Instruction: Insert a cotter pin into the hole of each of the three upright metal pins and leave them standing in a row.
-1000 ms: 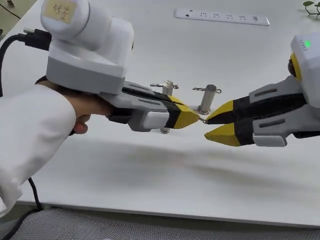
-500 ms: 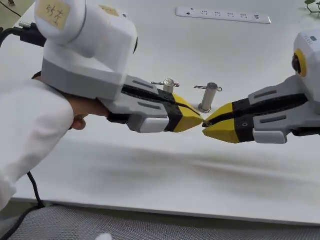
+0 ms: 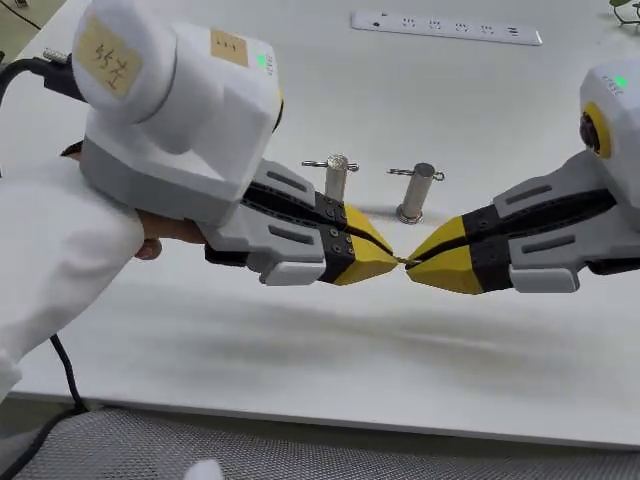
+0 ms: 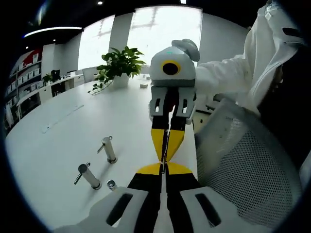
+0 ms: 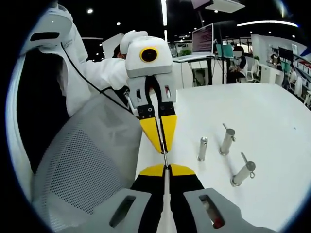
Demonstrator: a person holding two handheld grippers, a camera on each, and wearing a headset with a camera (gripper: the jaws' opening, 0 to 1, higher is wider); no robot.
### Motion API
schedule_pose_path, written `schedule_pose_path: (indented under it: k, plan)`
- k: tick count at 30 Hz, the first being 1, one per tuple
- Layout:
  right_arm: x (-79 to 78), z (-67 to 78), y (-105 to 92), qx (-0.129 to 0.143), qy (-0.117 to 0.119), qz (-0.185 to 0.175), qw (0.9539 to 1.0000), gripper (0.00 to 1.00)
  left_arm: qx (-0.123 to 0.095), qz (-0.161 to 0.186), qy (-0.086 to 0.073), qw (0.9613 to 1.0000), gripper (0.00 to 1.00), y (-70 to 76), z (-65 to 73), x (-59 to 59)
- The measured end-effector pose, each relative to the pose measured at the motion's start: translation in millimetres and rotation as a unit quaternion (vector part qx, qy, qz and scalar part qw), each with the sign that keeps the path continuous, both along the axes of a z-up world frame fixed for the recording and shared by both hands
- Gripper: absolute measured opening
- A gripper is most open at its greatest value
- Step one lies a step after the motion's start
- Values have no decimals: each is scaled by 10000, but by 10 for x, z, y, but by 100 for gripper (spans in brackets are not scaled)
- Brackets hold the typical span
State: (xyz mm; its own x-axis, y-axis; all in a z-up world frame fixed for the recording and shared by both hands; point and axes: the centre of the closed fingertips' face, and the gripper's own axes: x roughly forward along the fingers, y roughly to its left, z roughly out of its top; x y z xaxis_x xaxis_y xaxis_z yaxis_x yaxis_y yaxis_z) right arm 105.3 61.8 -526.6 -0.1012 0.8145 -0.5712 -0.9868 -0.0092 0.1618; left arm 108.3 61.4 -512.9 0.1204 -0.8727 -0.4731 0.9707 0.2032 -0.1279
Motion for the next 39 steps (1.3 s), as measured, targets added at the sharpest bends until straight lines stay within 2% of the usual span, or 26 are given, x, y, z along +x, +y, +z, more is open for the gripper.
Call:
schedule_pose_path:
  k: [5, 9, 15, 16, 18, 20, 22, 26, 28, 30, 34, 39]
  plan:
    - [8, -13, 1, -91, -16, 30, 10000, 0, 49, -43, -117, 9999, 0, 6, -15, 17]
    - [52, 4, 4, -95, -133, -23, 9999, 0, 44, 9, -264, 9996, 0, -11, 2, 44]
    - [132, -5, 34, -127, -372, -123, 9992, 0, -11, 49, -568, 9984, 0, -17, 7, 77]
    - [135, -7, 41, -126, -379, -119, 9991, 0, -2, 45, -570, 9984, 0, -19, 8, 75]
    - [159, -26, 47, -155, -427, -130, 9989, 0, 46, 184, -449, 9988, 0, 2, -17, 103]
    - [206, -47, 46, -204, -469, -194, 9985, 0, 150, 282, -507, 9982, 2, 48, -51, 153]
    - [261, -66, 43, -244, -515, -299, 9979, 0, 190, 388, -494, 9978, 3, 79, -69, 186]
    - [361, -105, 18, -331, -609, -483, 9964, 0, 268, 731, -576, 9953, 11, 182, -93, 324]
    - [408, -135, 1, -422, -674, -508, 9955, 0, 289, 908, -647, 9933, 10, 234, -93, 404]
    - [440, -158, -3, -471, -693, -512, 9952, 0, 283, 987, -649, 9926, 11, 264, -97, 450]
    - [499, -231, 6, -635, -729, -548, 9938, 0, 387, 1015, -653, 9919, 14, 305, -145, 514]
    - [533, -261, 62, -692, -737, -516, 9935, 0, 483, 933, -618, 9925, 15, 314, -197, 536]
